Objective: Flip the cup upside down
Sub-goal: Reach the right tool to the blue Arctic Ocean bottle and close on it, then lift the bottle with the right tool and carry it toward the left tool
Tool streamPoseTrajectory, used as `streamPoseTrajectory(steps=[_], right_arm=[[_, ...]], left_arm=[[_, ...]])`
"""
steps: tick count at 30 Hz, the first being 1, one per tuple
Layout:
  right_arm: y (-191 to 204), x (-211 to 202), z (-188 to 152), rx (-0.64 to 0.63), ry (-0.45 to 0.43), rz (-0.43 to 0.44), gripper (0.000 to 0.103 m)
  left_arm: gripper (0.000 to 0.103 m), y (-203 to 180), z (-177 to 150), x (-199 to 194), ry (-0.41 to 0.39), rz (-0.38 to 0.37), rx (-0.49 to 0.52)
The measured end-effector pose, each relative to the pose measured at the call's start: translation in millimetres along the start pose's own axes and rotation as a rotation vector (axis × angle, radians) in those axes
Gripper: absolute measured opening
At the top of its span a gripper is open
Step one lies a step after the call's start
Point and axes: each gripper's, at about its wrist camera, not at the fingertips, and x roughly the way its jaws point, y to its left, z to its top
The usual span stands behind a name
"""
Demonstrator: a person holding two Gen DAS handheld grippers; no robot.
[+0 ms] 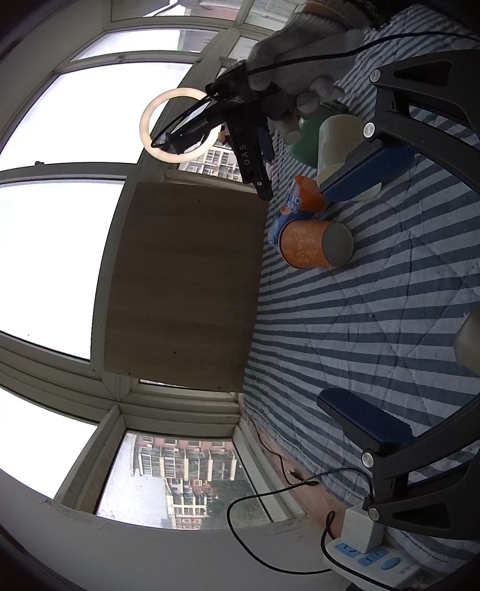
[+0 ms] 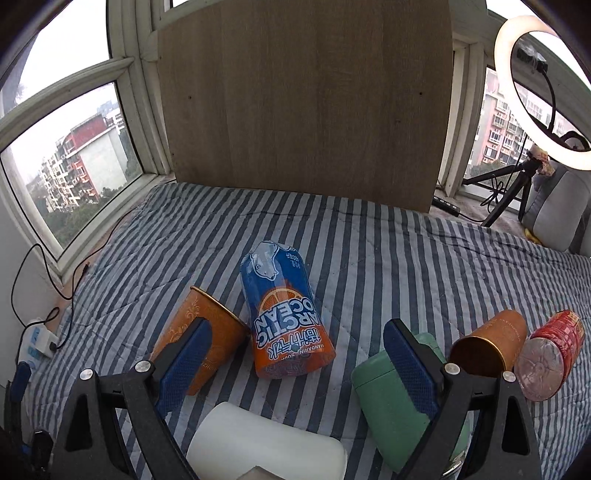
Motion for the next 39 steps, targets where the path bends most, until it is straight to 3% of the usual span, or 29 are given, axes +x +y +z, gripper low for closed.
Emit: streamPoseTrajectory(steps=[6, 11, 24, 27, 39], right_arm=[[3.5, 39.2, 14.0, -0.023, 0.1, -0.016, 0.079], [13.1, 63.0, 20.3, -0.072, 0.167, -0.086, 0.073], [27.3, 92.5, 28.8, -0.158, 0.309, -0.056, 0.072], [28.5, 100.0, 24.6, -0.169, 0.352, -0.046, 0.058], [25.4, 72.8, 34.8, -0.136, 0.226, -0.091, 0.055]], left_arm=[[0.103, -0.4, 1.2, -0.3, 0.0, -0.013, -0.009], [0.103, -4.4, 0.3, -1.2, -0.003, -0.01, 0.001], [0.103, -6.3, -0.4, -3.0, -0.005, -0.007, 0.002], [0.103, -7.1, -0.8, -3.4, -0.006, -0.007, 0.004], [0.103, -2.0, 0.5, 3.4, 0.019, 0.001, -0.003]])
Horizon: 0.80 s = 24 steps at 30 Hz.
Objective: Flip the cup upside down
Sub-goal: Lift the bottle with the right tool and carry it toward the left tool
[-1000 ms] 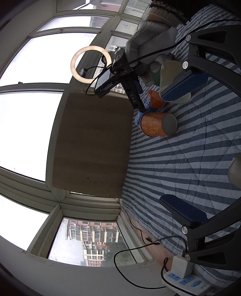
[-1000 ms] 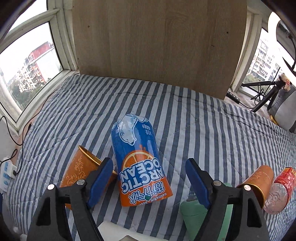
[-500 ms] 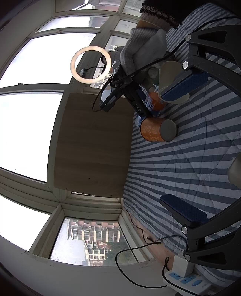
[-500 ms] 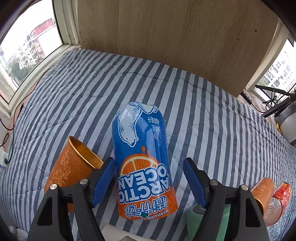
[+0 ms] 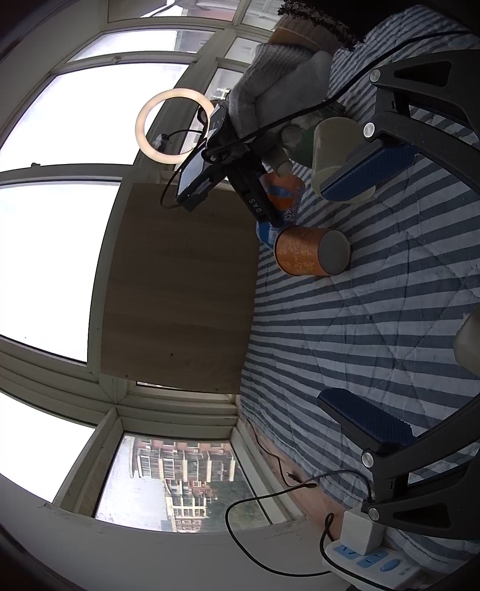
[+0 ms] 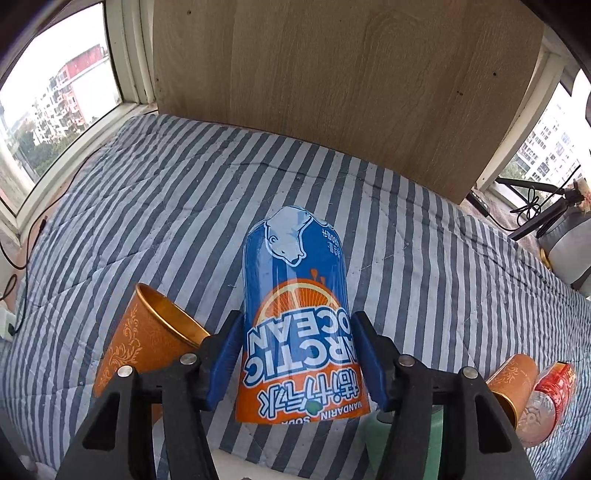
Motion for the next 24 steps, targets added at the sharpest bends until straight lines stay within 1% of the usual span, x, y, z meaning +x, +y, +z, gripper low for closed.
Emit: streamPoseTrajectory(steps=[6, 8, 11, 14, 16, 18, 20, 22, 24], right_arm=[[-8.6, -33.6, -7.7, 0.049, -0.071, 0.006, 0.053], [-12.0, -49.5, -15.0, 0.057, -0.098, 0.013, 0.053], [-16.2, -78.1, -36.1, 0.057, -0.142, 0.025, 0.053], [-21.6, -105.1, -67.8, 0.058, -0.183, 0.024, 0.053], [-27.6, -121.0, -93.6, 0.073, -0.202, 0.04, 0.053], [-29.6, -135.7, -120.1, 0.08, -0.226, 0.027, 0.053], [-29.8, -146.7, -144.8, 0.079, -0.243, 0.031, 0.053], [-31.0, -155.4, -171.0, 0.095, -0.254, 0.037, 0.053], [-31.4, -159.8, -194.0, 0.113, -0.263, 0.025, 0.053]], left_arm=[[0.103, 7.8, 0.8, 7.8, 0.027, 0.009, -0.019], [0.103, 9.3, 1.0, 10.1, 0.035, 0.012, -0.024], [0.103, 10.4, 1.5, 13.8, 0.049, 0.018, -0.028], [0.103, 9.1, 1.1, 18.0, 0.066, 0.017, -0.022], [0.103, 6.7, 0.5, 20.4, 0.079, 0.009, -0.012], [0.103, 2.4, 0.6, 23.1, 0.092, 0.004, 0.005], [0.103, -3.0, 0.7, 24.7, 0.109, -0.008, 0.022], [0.103, -10.7, 0.6, 27.9, 0.146, -0.036, 0.02], [0.102, -19.0, -1.0, 32.2, 0.201, -0.083, -0.003]])
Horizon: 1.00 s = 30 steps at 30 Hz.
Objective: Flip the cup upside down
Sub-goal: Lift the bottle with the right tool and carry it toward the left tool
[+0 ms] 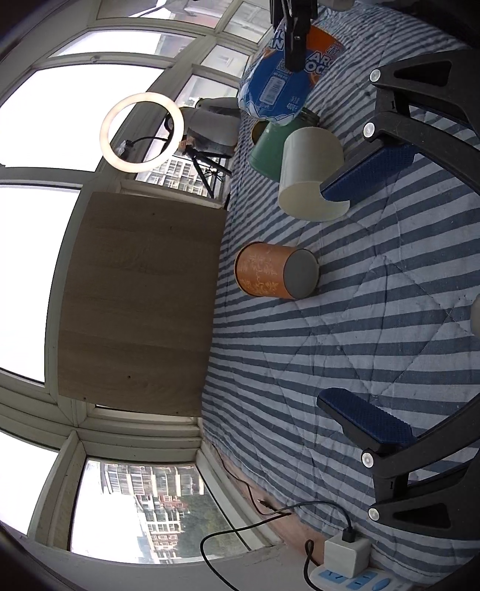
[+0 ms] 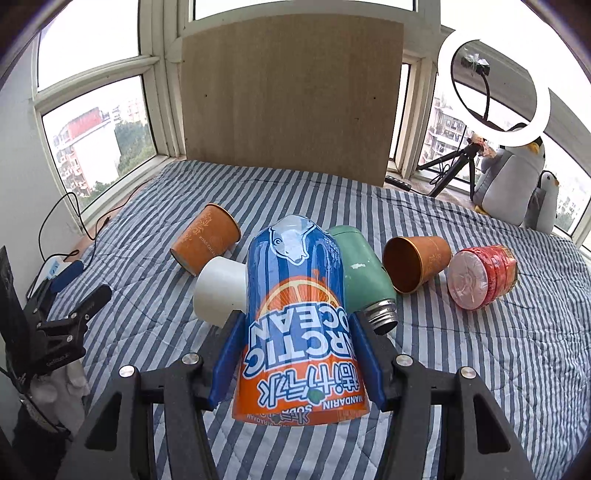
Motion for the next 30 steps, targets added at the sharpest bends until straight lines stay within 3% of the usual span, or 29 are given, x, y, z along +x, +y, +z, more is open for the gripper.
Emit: streamPoseTrajectory(steps=[6, 10, 20, 23, 30], right_arm=[[-17.0, 1.5, -52.4, 0.073, 0.025, 0.01, 0.053], [-24.1, 5.8, -78.5, 0.106, 0.027, -0.002, 0.053], [-18.6, -3.7, -103.0, 0.053, -0.028, -0.04, 0.06], [-24.3, -16.6, -107.2, 0.042, -0.046, 0.003, 0.071], [-70.5, -51.2, -123.8, 0.163, -0.081, 0.088, 0.071]], left_arm=[[0.103, -39.6, -5.8, 15.7, 0.133, -0.104, 0.015], [0.103, -69.1, -8.8, 20.7, 0.177, -0.147, 0.037], [0.103, -122.9, -11.1, 25.8, 0.248, -0.213, 0.059], [0.103, -126.6, -11.2, 27.5, 0.276, -0.234, 0.027], [0.103, -161.4, -20.2, 41.8, 0.411, -0.338, -0.009]])
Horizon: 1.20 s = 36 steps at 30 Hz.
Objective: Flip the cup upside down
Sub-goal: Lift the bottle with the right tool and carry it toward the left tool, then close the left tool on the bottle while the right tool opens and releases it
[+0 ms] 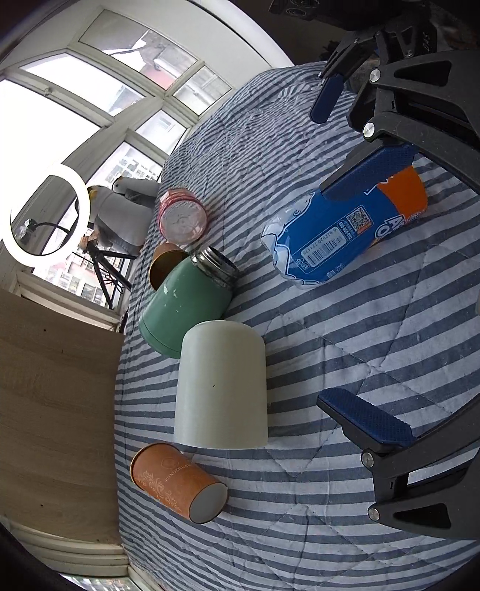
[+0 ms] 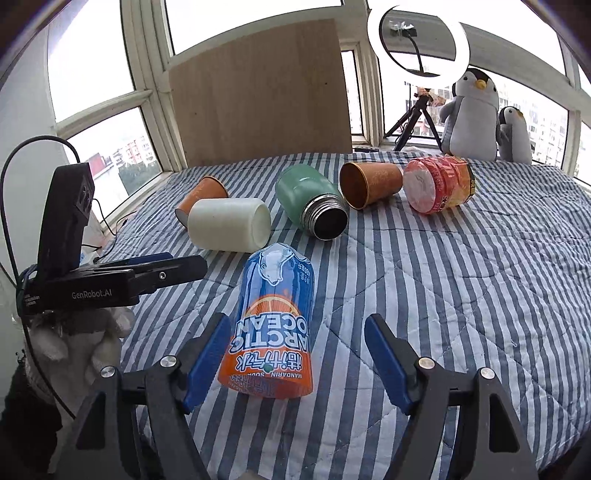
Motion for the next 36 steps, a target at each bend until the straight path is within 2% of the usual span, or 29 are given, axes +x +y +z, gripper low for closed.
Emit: streamPoseTrajectory(steps=[5, 11, 15, 20, 23, 30, 36], right_arm=[[-29.8, -5.8, -6.9, 0.056, -0.001, -0.022, 0.071], [-61.3, -3.6, -7.9, 0.141, -0.004, 0.013, 0.071], [-74.1, -2.8, -5.9, 0.167, -0.012, 0.004, 0.071], [-77.4, 2.0, -4.5, 0.149, -0.017, -0.032, 0.071], [-76.0, 6.9, -4.4, 0.138, -0.015, -0.037, 0.071], [-75.2, 12.8, -5.2, 0.136, -0.014, -0.044, 0.071], [-75.8, 10.2, -5.4, 0.142, -0.038, -0.047, 0.071]], left_arm=[[0.103, -31.1, 4.4, 30.7, 0.093, -0.045, -0.007], [0.102, -34.3, 10.9, 65.0, 0.184, -0.084, -0.096], [0.094, -37.4, 14.9, 74.7, 0.2, -0.074, -0.089], [0.092, -38.4, 14.3, 86.0, 0.221, -0.058, -0.079], [0.084, -41.0, 12.1, 92.5, 0.232, -0.049, -0.063], [0.083, -45.9, 12.9, 87.9, 0.196, -0.071, -0.043], [0.082, -57.5, 24.3, 62.7, 0.057, -0.026, 0.051]])
